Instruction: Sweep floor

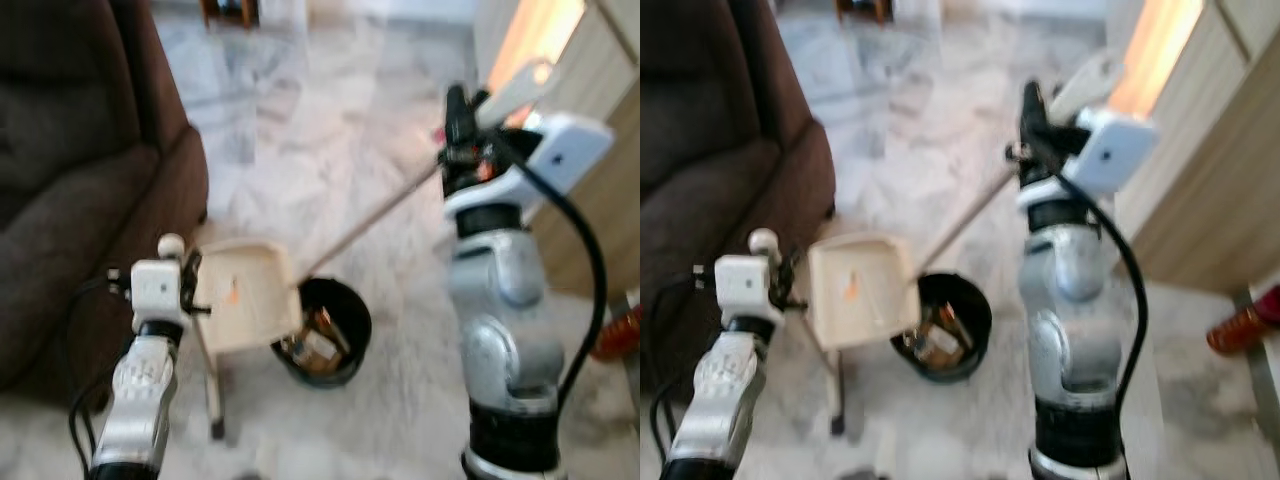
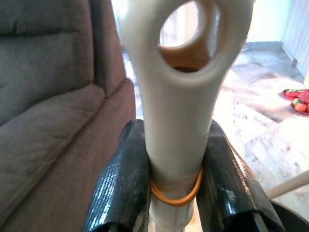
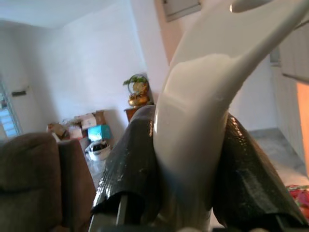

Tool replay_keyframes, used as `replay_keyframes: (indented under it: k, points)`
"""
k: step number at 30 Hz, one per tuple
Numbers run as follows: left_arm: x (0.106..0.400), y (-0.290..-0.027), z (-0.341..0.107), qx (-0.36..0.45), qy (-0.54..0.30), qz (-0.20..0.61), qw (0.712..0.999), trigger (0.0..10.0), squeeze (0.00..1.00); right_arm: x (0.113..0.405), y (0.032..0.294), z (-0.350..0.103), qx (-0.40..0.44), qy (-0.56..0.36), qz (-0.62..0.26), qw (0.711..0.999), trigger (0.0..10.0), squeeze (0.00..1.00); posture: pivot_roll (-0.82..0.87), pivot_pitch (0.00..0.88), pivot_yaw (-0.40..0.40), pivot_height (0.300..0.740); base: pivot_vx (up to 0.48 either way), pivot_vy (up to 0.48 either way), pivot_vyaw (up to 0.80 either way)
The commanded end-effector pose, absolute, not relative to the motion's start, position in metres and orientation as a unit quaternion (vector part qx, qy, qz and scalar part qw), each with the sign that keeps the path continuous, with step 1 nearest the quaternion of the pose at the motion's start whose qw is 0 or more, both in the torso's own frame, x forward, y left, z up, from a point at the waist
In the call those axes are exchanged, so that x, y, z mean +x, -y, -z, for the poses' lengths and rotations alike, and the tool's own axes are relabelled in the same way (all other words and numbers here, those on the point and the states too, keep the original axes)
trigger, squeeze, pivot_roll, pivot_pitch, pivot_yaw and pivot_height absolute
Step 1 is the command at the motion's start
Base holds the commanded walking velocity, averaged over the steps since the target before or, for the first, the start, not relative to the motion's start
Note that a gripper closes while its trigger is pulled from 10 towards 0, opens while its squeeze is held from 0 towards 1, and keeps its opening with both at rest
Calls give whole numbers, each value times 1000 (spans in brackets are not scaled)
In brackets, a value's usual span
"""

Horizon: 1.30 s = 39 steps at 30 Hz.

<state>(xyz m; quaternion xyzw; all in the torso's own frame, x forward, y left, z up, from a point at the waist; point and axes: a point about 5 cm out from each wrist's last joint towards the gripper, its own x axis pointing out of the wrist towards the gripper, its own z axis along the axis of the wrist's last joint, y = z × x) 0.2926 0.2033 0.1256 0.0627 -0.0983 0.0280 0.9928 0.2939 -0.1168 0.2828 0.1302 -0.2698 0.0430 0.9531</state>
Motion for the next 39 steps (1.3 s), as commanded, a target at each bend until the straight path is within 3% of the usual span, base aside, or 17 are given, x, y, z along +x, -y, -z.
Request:
replay_keyframes:
  k: [1, 14, 26, 39]
  points:
    - [291, -206, -130, 70, 111, -31, 991, 10000, 0, 286, 113, -297, 147, 308, -56, 938, 10000, 0, 143, 171, -5, 740, 259, 0, 0]
    - [289, -206, -129, 69, 112, -29, 991, 10000, 0, 285, 116, -295, 134, 308, -39, 941, 10000, 0, 145, 183, -2, 740, 60, 0, 0]
    - [288, -205, -129, 67, 111, -26, 991, 10000, 0, 277, 115, -305, 64, 355, -28, 932, 10000, 0, 144, 189, -1, 740, 0, 0, 0]
    - [288, -204, -129, 65, 111, -25, 991, 10000, 0, 253, 75, -301, -39, 404, -161, 900, 10000, 0, 142, 191, -2, 740, 0, 0, 0]
